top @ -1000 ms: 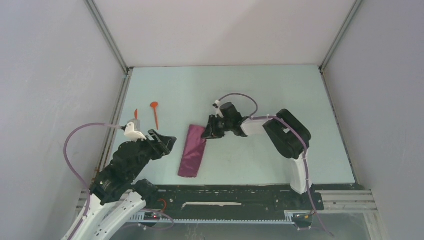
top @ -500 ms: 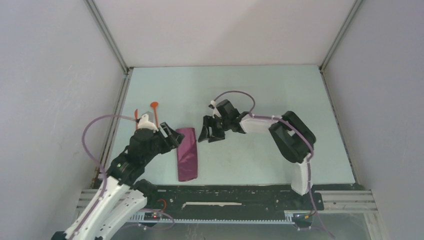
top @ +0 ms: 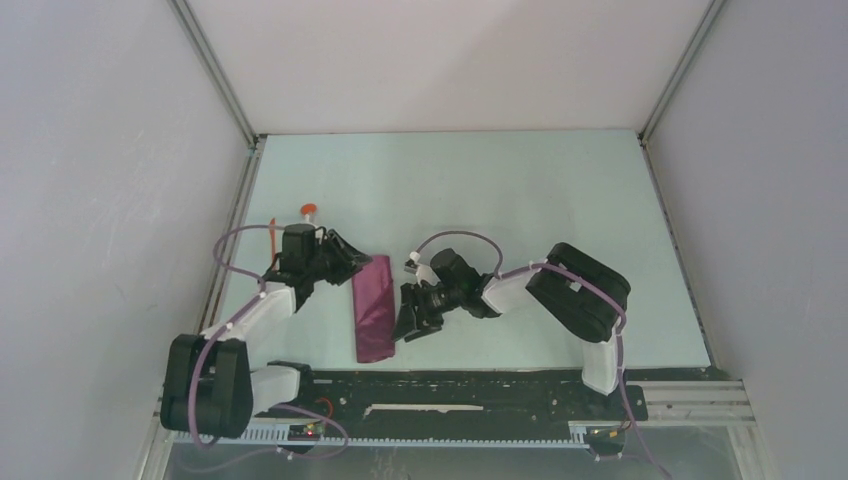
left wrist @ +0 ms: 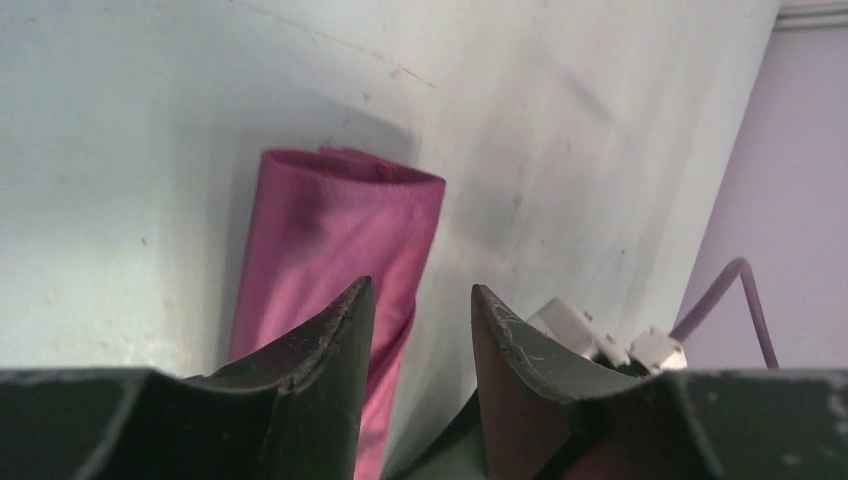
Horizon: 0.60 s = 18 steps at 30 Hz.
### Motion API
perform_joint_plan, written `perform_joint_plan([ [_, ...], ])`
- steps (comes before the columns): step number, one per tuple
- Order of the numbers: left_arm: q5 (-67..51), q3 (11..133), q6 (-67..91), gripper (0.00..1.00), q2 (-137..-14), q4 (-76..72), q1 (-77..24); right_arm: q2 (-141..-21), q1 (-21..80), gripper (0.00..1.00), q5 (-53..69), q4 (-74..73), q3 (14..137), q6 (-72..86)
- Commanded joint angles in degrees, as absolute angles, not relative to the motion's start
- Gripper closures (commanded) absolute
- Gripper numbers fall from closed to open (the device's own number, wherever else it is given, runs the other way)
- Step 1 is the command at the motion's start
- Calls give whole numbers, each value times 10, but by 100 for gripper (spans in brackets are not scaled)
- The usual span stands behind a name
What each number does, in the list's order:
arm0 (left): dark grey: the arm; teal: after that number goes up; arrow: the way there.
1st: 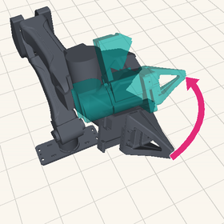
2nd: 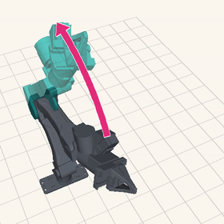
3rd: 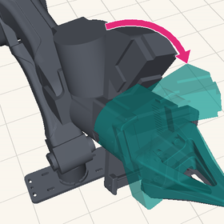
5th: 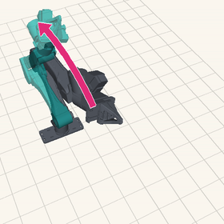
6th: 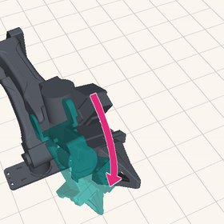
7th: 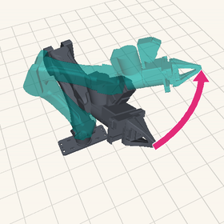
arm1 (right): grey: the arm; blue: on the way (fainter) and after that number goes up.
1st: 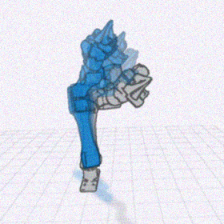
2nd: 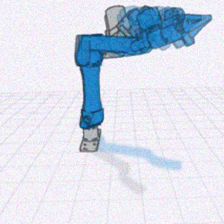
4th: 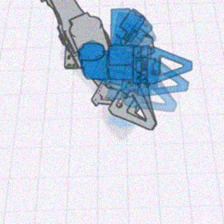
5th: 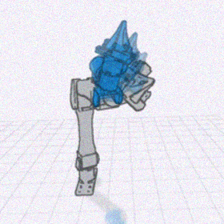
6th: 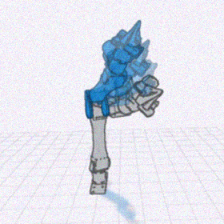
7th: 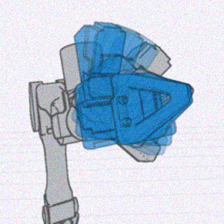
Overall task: Fold the napkin into a case and place the utensils inside
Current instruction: Rotate the smaller rectangle-folded napkin at the center of the board, then move the smaller rectangle-folded napkin to the center of the board.
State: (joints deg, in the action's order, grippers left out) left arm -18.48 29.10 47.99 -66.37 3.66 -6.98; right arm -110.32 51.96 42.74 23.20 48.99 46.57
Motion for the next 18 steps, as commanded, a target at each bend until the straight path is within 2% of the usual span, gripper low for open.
perform_joint_plan([
  [1,-178,304,473,55,-726,-39,-60,-1128,529,31,431,309,484,499],
  [8,-174,336,477,60,-876,-98,-59,-1157,531,45,427,339,491,520],
  [11,-179,344,483,62,-899,-115,-60,-1176,533,53,429,348,509,530],
  [14,-179,346,482,62,-896,-113,-60,-1190,530,57,421,353,524,544],
  [16,-175,353,473,58,-882,-94,-60,-1193,523,57,416,350,532,547],
  [18,-165,356,463,50,-855,-76,-60,-1205,516,57,418,346,545,553],
])
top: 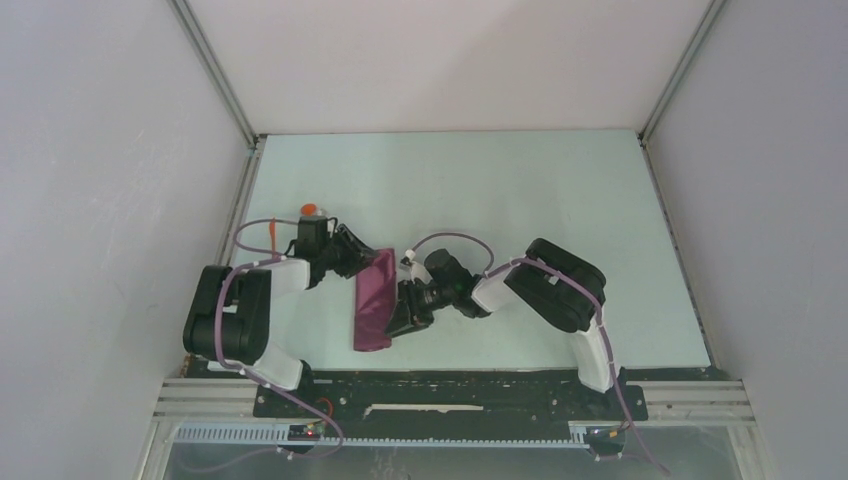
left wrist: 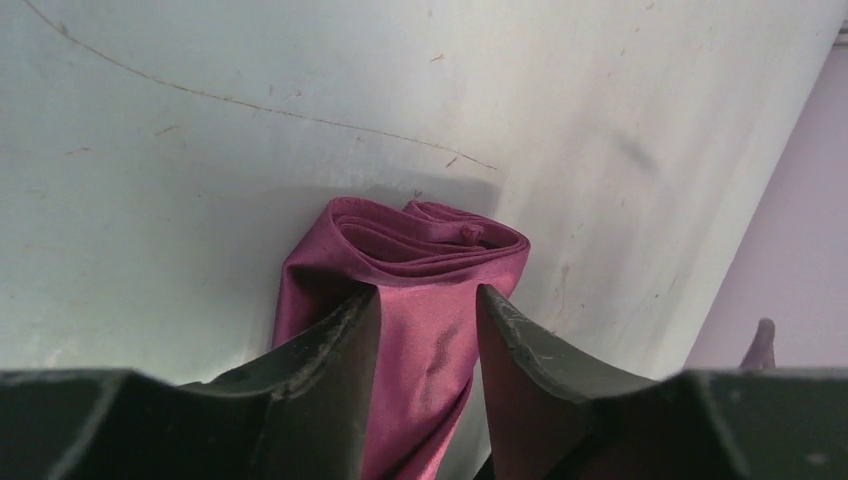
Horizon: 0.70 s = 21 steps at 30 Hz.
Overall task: Fold the napkin into a case and place the utensils inside
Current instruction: Move the smaller rectangle-folded napkin to the center of the board.
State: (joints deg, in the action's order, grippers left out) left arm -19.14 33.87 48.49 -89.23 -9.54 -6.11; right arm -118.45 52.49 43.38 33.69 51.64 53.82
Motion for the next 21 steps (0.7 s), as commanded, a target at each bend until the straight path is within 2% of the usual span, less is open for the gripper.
perform_joint_plan([
  [1,-160,360,455,47,-839,-58,-60,-1212,515,58,421,351,551,558],
  [7,-148,408,433,30,-733,50,-59,-1235,532,59,417,342,599,564],
  [11,-103,457,399,15,-704,140,-47,-1232,530,54,422,331,616,559],
  [13,-84,485,385,14,-713,183,-26,-1208,517,49,411,275,612,535],
  [16,-31,543,356,14,-759,244,12,-1123,504,39,350,94,608,424],
  [18,40,602,314,14,-819,294,22,-1070,500,36,295,1,600,355],
  [21,153,713,263,21,-924,369,22,-1010,484,35,263,-68,576,296],
])
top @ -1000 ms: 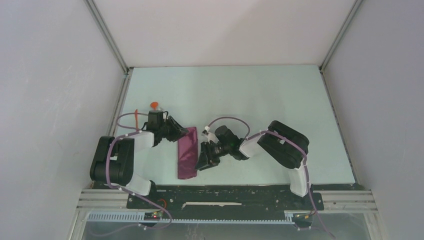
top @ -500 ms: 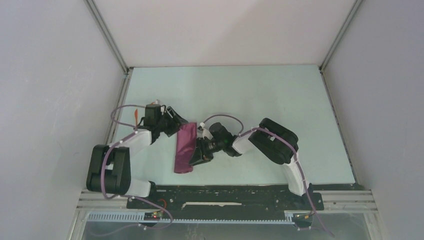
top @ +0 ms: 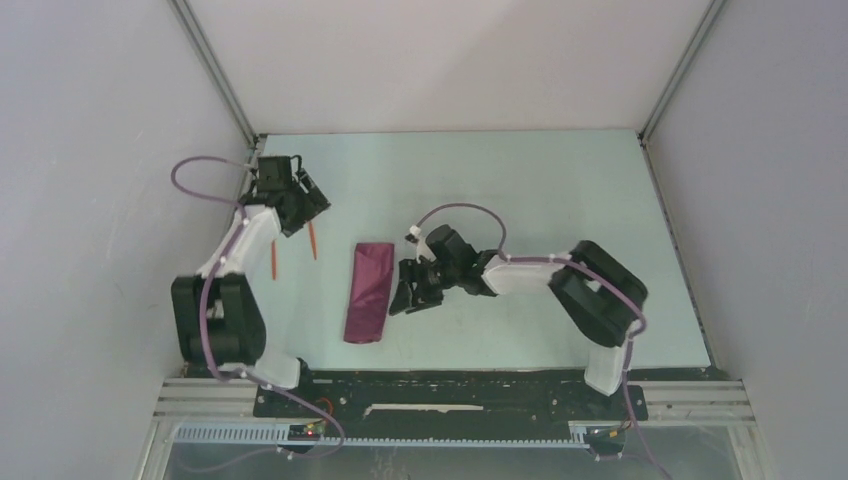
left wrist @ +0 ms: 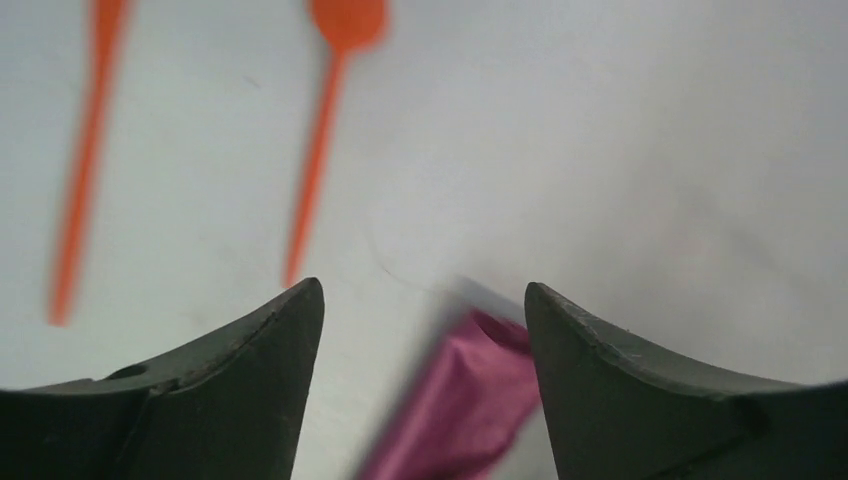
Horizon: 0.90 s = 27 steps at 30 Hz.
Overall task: Fold the napkin into a case and place the utensils inside
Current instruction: Move the smaller rectangle-folded napkin to the center of the board, then pick up the spoon from the corner of the board.
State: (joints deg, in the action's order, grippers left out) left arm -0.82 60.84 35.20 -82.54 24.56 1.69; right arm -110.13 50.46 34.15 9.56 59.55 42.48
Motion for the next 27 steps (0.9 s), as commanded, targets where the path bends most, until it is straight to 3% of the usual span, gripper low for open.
perform_joint_plan([
  [1,172,749,253,24,-960,390,22,-995,472,36,265,-74,564,286],
  [4,187,846,219,30,-1044,420,17,-956,442,36,280,-73,523,282],
  [11,215,985,167,28,-1181,485,5,-909,394,36,305,-63,462,266],
  [14,215,1040,164,35,-1229,515,4,-900,378,37,314,-66,454,263],
  [15,202,1052,160,41,-1242,519,5,-894,375,37,314,-68,453,261],
  [18,184,1096,168,45,-1282,547,5,-876,370,37,311,-73,453,260],
  [27,113,1162,187,47,-1341,582,24,-845,363,37,299,-82,453,256],
])
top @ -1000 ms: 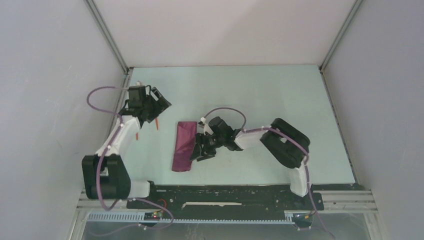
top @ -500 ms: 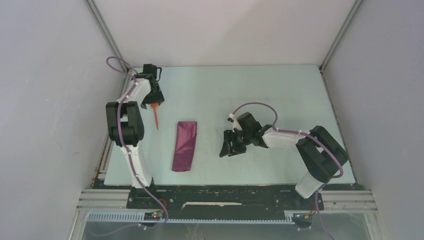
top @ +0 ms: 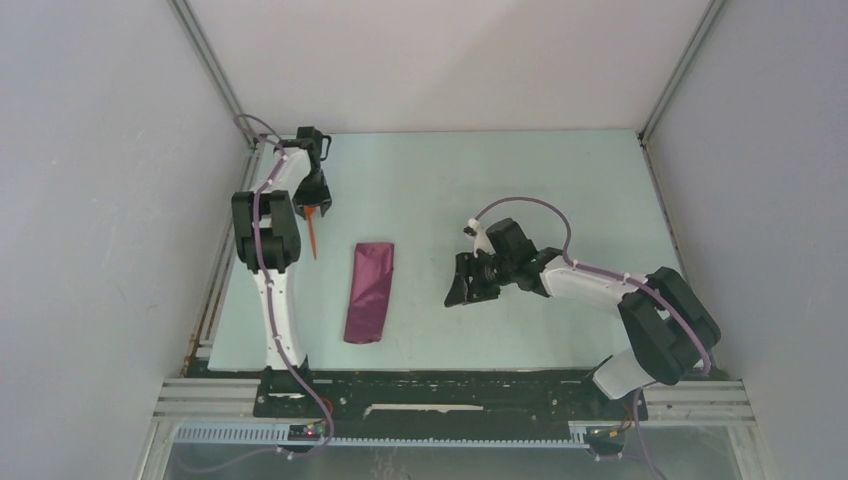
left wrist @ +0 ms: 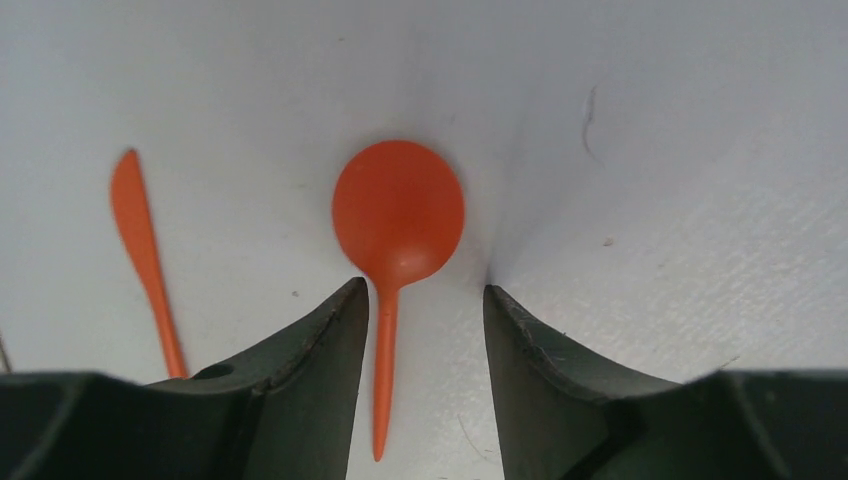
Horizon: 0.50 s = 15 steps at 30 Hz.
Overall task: Fold the napkin into a case and place the utensils inside
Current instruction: Pick up the spoon from the corner of the board.
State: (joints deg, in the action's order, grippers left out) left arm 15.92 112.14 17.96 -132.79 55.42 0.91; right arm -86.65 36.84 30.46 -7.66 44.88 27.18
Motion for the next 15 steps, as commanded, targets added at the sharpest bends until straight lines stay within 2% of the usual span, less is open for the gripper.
perform_joint_plan([
  [1,96,1174,191,48,-1349,592,30,-843,362,37,297,-84,453,256],
  [4,51,1203,199,60,-1371,615,42,-834,358,37,289,-89,453,256],
  [6,42,1219,204,71,-1383,627,45,-826,356,37,288,-90,453,259],
  [10,31,1244,199,85,-1400,639,47,-813,354,37,283,-91,453,261],
  [12,17,1247,192,95,-1397,636,46,-815,354,37,282,-91,453,261],
  [13,11,1246,189,99,-1392,632,47,-820,354,37,283,-90,453,261],
  [15,-11,1240,186,100,-1369,624,47,-825,354,37,288,-87,454,262],
])
